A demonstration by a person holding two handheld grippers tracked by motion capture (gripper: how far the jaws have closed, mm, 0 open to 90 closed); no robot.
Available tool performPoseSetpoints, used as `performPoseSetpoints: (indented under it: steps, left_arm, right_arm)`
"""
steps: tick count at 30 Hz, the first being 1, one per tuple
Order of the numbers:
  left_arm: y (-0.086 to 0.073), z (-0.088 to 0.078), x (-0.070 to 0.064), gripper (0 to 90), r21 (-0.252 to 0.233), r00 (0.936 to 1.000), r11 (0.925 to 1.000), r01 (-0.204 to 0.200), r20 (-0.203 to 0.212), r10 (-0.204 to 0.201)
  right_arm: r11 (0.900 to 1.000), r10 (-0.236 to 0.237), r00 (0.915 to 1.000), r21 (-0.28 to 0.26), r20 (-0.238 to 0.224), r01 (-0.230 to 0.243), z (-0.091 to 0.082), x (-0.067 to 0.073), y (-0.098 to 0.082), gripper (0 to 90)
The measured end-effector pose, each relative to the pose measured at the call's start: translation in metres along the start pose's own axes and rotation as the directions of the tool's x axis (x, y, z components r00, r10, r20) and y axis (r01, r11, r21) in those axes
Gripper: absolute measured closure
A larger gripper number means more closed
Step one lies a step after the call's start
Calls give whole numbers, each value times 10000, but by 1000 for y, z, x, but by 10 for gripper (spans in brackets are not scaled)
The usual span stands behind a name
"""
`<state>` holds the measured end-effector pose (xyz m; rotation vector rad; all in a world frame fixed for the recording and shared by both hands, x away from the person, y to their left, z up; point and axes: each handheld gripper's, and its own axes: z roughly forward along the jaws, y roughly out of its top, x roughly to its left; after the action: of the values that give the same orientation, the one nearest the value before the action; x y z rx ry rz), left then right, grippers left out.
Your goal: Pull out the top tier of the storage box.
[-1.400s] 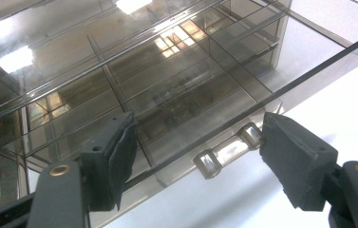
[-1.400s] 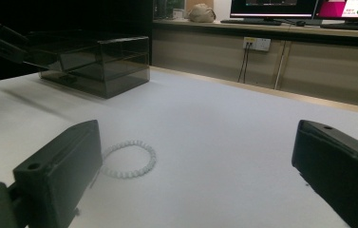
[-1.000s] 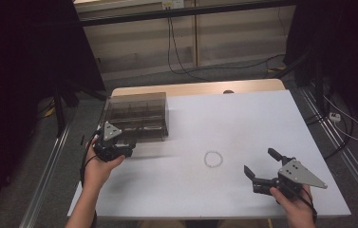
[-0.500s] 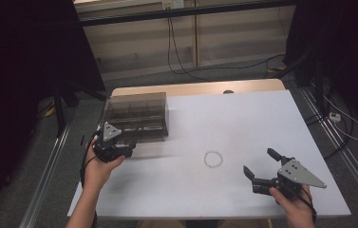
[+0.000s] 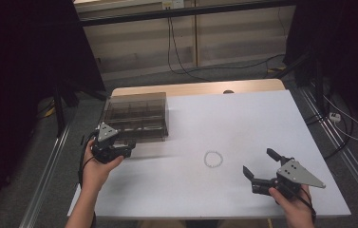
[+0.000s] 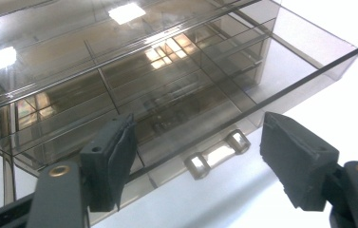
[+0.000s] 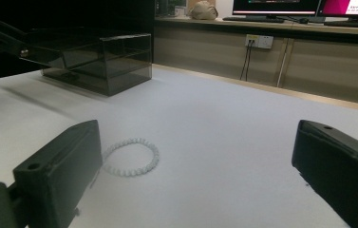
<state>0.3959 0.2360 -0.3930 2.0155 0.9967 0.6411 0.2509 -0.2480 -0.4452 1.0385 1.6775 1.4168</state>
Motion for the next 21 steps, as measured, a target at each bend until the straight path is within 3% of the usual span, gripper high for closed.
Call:
performPoseSetpoints:
  steps: [10, 21]
  left_arm:
    - [3, -14, -8, 186, -391, 9983, 9986, 357, 470, -339]
    - [-9, -19, -24, 144, -555, 9926, 9969, 562, 1110, -498]
  right_arm:
    - [9998, 90, 9999, 192, -138, -87, 5, 0, 3, 19]
    - [9972, 39, 9993, 746, -367, -11, 18, 1, 7, 19]
